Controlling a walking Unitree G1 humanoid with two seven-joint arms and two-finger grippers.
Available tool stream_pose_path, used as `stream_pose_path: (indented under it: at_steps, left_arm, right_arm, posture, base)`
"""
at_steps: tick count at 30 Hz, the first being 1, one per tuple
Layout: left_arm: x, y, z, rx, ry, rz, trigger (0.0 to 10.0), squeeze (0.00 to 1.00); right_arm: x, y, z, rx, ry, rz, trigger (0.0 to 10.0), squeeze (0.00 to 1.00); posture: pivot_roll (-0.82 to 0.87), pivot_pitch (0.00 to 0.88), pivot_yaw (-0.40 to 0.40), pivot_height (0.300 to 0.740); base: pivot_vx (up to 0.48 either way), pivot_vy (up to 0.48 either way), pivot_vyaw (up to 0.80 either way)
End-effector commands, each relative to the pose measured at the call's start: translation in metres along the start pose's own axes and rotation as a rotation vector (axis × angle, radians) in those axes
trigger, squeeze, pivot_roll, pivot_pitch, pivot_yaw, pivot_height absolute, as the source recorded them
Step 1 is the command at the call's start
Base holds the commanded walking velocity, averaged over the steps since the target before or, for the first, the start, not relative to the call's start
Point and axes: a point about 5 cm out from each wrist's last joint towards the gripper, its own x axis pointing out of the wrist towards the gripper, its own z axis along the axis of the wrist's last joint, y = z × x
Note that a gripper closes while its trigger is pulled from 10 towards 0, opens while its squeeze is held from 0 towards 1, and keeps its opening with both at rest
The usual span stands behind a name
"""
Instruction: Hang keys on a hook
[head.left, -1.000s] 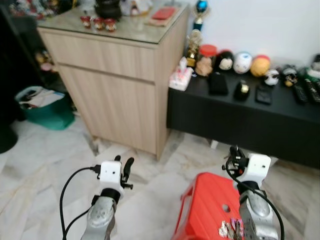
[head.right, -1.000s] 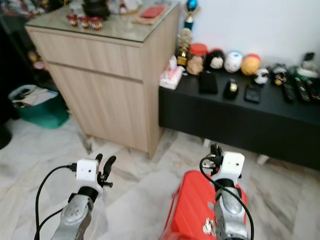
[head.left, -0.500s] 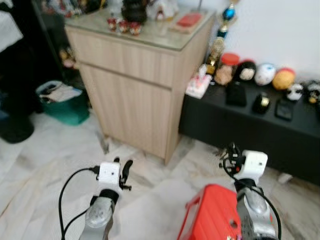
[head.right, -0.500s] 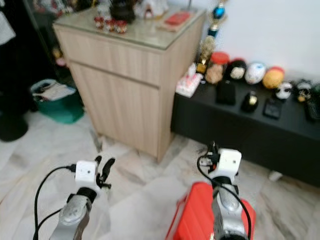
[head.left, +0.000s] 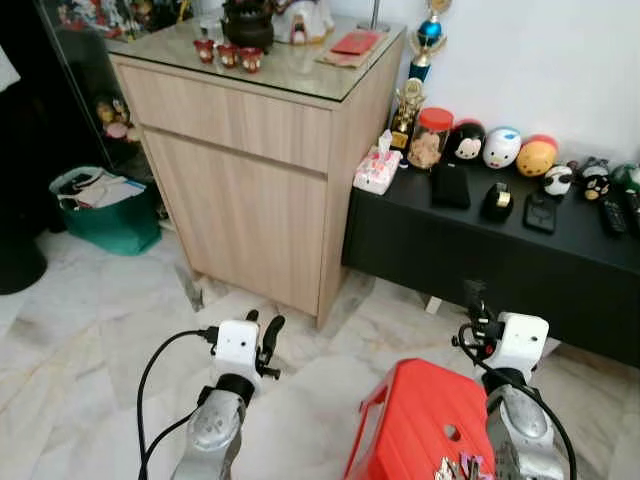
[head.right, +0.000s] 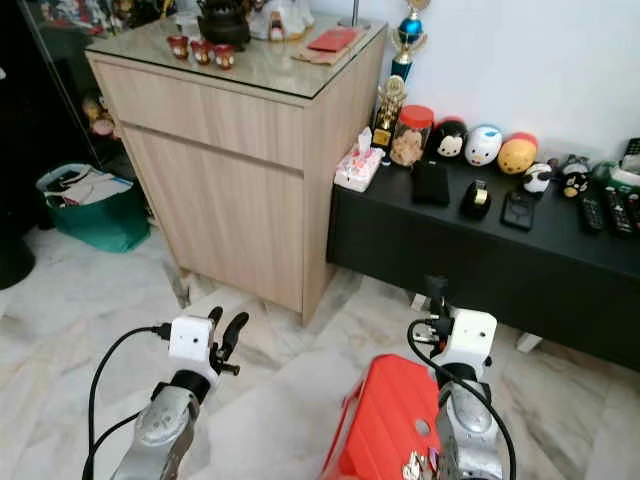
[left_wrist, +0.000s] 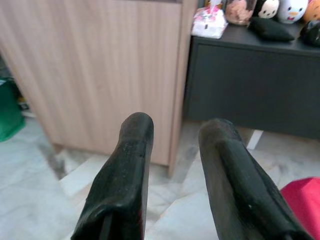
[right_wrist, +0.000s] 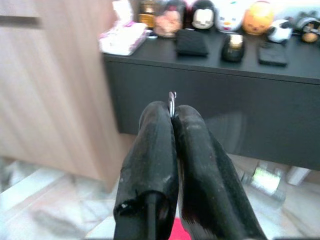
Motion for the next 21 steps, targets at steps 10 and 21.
stream_pose_path:
  at_steps: [10,21]
  left_arm:
    - [-0.0035,0.0025,-0.0041,-0.009,0.018,0.014,10.0,0.00]
    - [-0.0037,0.0041,-0.0038,-0.007,0.017,0.020,10.0,0.00]
  right_arm:
    - [0.0020,-0.0019,0.0011,0.003,0.009,-0.012,10.0,0.00]
    - [0.0022,0.0006,-0.0009,0.004,0.017,-0.008,10.0,0.00]
  posture:
    - [-0.02,0.000,-0.058,0.740]
    - [-0.02,0.000,-0.059,0.740]
  base:
    - [-0.285,0.000,0.00]
    - [-0.288,0.000,0.00]
